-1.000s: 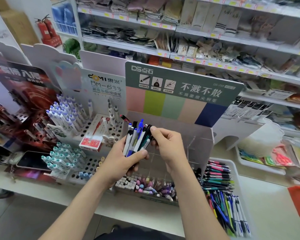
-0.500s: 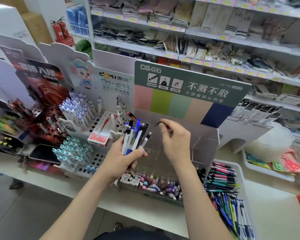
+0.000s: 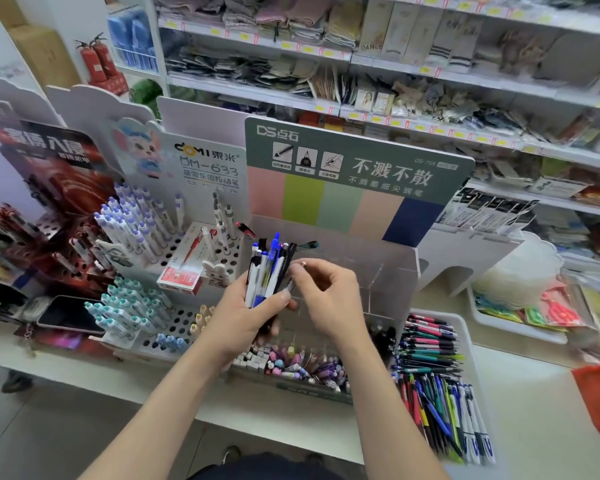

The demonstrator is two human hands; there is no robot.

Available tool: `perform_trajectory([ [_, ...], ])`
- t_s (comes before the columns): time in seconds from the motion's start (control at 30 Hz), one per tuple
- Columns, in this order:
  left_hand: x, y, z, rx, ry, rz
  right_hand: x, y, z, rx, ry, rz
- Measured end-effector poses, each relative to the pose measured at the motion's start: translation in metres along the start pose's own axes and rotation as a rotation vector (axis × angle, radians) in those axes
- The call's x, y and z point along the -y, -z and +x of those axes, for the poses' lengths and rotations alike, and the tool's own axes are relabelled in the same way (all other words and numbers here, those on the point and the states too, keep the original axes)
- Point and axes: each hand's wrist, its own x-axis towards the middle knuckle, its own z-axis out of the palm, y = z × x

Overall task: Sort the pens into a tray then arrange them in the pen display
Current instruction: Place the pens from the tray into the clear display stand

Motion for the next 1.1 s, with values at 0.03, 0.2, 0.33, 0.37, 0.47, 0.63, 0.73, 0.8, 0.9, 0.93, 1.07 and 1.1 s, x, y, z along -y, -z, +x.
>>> perform_trajectory([
  [0.03,-0.001,-0.004,0.001,-0.001,0.000,-0.007,0.000,0.002,0.000,-0.060,-0.005,0.038],
  [0.2,0.003,-0.011,0.006,-0.050,0.021,0.048,0.009,0.030,0.008,-0.662,0.174,0.205],
  [0.33,0.004,-0.013,0.007,-0.006,0.028,0.063,-0.007,0.043,0.022,-0.655,0.332,-0.092],
  [0.37,0.004,-0.013,0.007,0.000,0.032,0.060,-0.017,0.040,0.027,-0.593,0.344,-0.217],
  [0.47,0.004,-0.013,0.007,0.024,0.025,0.083,-0.045,0.029,0.036,-0.477,0.340,-0.440],
  [0.63,0.000,-0.014,0.006,0.013,-0.039,0.165,-0.037,0.008,0.027,-0.591,0.260,-0.637],
  [0.73,-0.002,-0.016,0.006,-0.034,-0.145,0.338,-0.022,0.005,0.012,-0.558,0.300,-0.445],
  [0.8,-0.004,-0.017,0.006,-0.016,-0.195,0.358,-0.012,0.008,0.004,-0.335,0.279,-0.177],
  [0.9,-0.002,-0.017,0.007,0.022,-0.191,0.290,-0.001,0.008,0.002,-0.099,0.066,0.175],
  [0.93,0.001,-0.015,0.007,0.018,-0.176,0.258,-0.001,0.008,0.003,-0.084,0.009,0.264],
  [1.07,0.011,-0.002,0.006,-0.035,-0.134,0.299,-0.004,0.009,0.002,-0.282,0.020,0.295],
  [1.1,0.014,0.003,0.005,-0.056,-0.132,0.377,-0.004,0.009,0.001,-0.401,0.066,0.246],
])
